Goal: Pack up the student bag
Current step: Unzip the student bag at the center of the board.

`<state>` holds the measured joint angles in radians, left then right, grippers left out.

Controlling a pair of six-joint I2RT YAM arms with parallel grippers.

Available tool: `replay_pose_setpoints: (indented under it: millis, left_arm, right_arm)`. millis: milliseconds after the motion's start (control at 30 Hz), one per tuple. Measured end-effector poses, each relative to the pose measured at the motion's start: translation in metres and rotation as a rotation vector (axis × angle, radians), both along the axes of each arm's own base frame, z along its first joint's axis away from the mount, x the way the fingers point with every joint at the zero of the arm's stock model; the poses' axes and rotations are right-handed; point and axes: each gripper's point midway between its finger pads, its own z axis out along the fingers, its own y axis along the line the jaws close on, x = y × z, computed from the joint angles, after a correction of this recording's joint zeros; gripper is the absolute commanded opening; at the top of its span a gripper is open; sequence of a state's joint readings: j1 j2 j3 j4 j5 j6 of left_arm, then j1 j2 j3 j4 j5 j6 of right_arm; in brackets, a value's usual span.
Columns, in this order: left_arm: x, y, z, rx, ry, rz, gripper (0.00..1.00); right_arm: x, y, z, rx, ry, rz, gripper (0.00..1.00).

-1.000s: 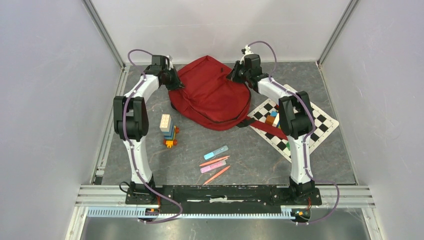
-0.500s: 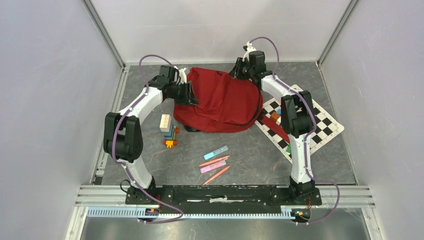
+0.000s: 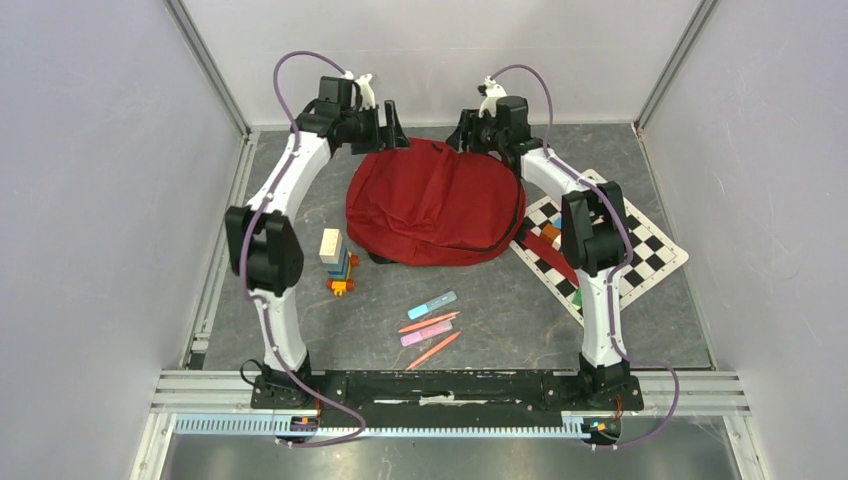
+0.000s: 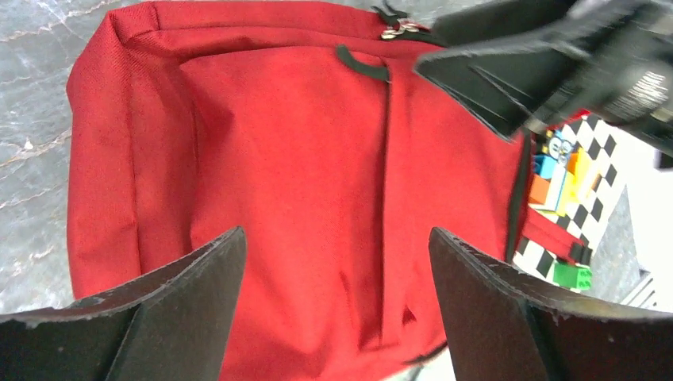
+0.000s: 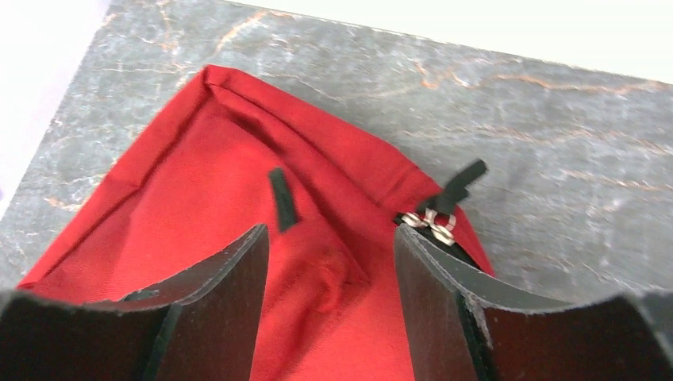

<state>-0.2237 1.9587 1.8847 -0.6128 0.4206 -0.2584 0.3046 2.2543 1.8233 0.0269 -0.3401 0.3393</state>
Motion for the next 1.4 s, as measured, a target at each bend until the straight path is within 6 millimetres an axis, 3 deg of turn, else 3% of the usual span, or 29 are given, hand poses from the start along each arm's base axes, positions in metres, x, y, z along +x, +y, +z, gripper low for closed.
replay_pose_setpoints:
  millis: [200, 267, 333, 433, 600, 733, 900, 1067, 1400]
  left_arm:
    - [0.031, -0.004, -0.079, 0.034, 0.128, 0.029, 0.94]
    - [0.033, -0.002, -0.102, 0.046, 0.169, 0.034, 0.91]
    - [0.033, -0.001, -0.117, 0.058, 0.196, 0.038, 0.82]
    - [0.036, 0.0, -0.12, 0.067, 0.193, 0.048, 0.63]
    - [0.044, -0.001, -0.114, 0.059, 0.151, 0.044, 0.22]
    - [0.042, -0.001, -0.122, 0.062, 0.145, 0.033, 0.05]
    - [0.019, 0.001, -0.148, 0.06, 0.187, 0.017, 0.02]
    - [-0.009, 0.004, -0.141, 0.056, 0.184, 0.009, 0.02]
    - [-0.051, 0.006, -0.135, 0.042, 0.195, -0.014, 0.04]
  right_arm:
    - [-0.004, 0.036, 0.025, 0.024, -0.06, 0.061, 0.63]
    - [-0.005, 0.046, 0.029, 0.03, -0.077, 0.075, 0.63]
    - [-0.005, 0.056, 0.028, 0.029, -0.082, 0.09, 0.63]
    - [-0.002, 0.067, 0.018, 0.013, -0.085, 0.097, 0.62]
    - [0.0, 0.072, -0.007, -0.038, -0.063, 0.082, 0.62]
    - [0.001, 0.07, -0.014, -0.081, -0.066, 0.063, 0.62]
    - [0.005, 0.065, -0.016, -0.12, -0.081, 0.036, 0.59]
    - [0.006, 0.061, -0.017, -0.165, -0.087, 0.025, 0.51]
    - [0.005, 0.074, -0.011, -0.204, -0.13, 0.056, 0.51]
